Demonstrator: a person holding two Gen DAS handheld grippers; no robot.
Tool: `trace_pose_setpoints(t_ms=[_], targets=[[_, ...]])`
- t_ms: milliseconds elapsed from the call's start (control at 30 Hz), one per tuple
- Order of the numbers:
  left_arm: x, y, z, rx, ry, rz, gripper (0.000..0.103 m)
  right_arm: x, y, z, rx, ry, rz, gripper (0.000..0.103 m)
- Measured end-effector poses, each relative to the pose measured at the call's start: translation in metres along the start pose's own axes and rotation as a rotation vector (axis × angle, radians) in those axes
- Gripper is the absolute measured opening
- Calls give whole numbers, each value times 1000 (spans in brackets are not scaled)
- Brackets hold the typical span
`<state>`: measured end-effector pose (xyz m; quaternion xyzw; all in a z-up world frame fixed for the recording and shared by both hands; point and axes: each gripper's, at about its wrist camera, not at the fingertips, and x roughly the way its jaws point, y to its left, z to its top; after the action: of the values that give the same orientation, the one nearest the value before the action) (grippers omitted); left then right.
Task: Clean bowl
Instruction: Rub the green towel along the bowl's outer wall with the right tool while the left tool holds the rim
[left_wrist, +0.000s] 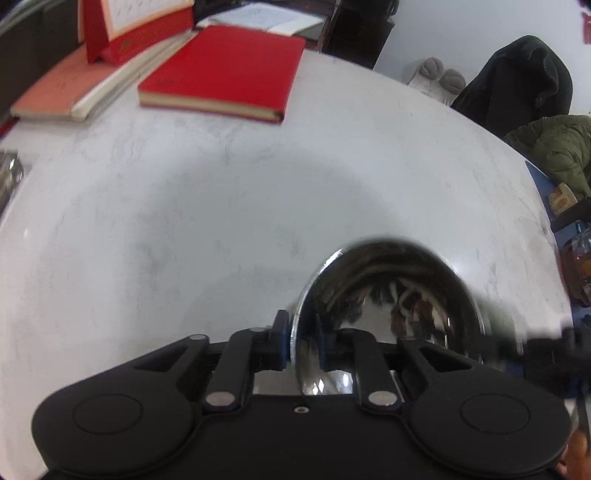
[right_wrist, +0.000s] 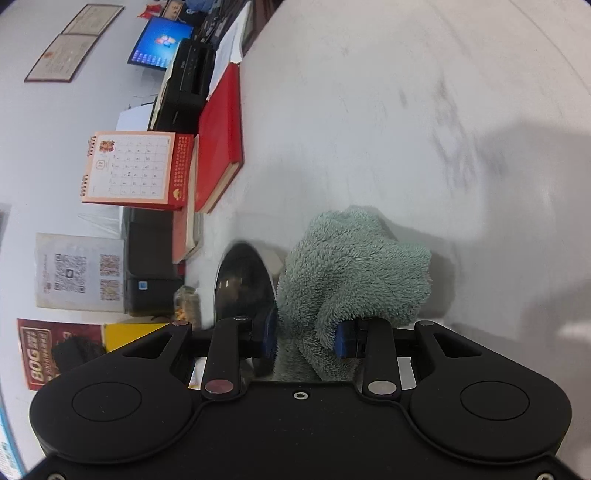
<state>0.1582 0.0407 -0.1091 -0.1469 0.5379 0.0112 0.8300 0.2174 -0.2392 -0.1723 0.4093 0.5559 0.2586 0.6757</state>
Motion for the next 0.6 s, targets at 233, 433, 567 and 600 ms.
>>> trace_pose_setpoints(t_ms=[233, 433, 567, 600], targets=[[-7, 6, -4, -2, -2, 4, 13, 9, 23, 20, -166, 86, -35, 31], [12, 2, 19, 69, 5, -10, 23, 13, 29, 22, -194, 109, -31, 31], [13, -5, 13, 82, -17, 17, 22, 16, 33, 27, -208, 93, -36, 31], [12, -5, 11, 67, -22, 25, 23, 16, 34, 26, -205, 85, -34, 31]])
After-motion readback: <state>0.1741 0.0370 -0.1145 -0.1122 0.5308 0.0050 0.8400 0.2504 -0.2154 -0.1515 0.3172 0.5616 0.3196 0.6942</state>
